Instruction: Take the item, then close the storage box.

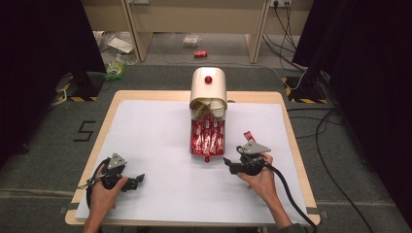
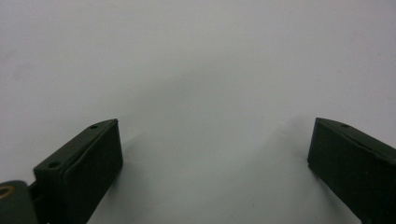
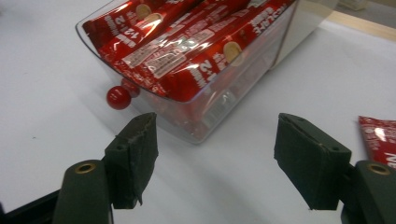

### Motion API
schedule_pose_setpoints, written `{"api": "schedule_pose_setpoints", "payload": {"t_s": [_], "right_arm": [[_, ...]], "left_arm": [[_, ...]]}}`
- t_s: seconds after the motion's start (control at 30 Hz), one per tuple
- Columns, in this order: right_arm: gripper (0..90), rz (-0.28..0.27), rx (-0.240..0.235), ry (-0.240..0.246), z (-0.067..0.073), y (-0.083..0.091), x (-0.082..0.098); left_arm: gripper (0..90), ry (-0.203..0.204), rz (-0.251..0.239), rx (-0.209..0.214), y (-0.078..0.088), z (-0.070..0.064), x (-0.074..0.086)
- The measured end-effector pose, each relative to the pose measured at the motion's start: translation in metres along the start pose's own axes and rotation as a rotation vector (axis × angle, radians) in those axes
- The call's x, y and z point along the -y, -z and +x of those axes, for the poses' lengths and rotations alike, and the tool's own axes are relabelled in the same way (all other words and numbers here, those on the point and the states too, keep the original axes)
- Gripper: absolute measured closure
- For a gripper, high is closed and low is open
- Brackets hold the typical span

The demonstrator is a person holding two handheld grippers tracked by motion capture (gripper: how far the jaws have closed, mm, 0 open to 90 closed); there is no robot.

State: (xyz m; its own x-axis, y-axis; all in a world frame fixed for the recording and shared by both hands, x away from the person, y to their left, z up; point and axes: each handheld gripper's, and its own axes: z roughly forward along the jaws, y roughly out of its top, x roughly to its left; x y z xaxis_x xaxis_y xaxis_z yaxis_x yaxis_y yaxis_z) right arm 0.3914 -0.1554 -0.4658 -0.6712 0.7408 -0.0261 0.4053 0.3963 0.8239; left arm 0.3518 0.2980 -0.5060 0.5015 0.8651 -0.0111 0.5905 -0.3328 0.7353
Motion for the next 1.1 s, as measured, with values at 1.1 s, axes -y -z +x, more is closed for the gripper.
{"api": "schedule_pose_setpoints", "payload": {"t_s": [1.1], "right_arm": [[24.2, -0.032, 0.018, 0.034, 0.014, -0.016, -0.001]], "left_arm": [[2.7, -0.007, -0.004, -0.006, 0.000, -0.001, 0.000]]}}
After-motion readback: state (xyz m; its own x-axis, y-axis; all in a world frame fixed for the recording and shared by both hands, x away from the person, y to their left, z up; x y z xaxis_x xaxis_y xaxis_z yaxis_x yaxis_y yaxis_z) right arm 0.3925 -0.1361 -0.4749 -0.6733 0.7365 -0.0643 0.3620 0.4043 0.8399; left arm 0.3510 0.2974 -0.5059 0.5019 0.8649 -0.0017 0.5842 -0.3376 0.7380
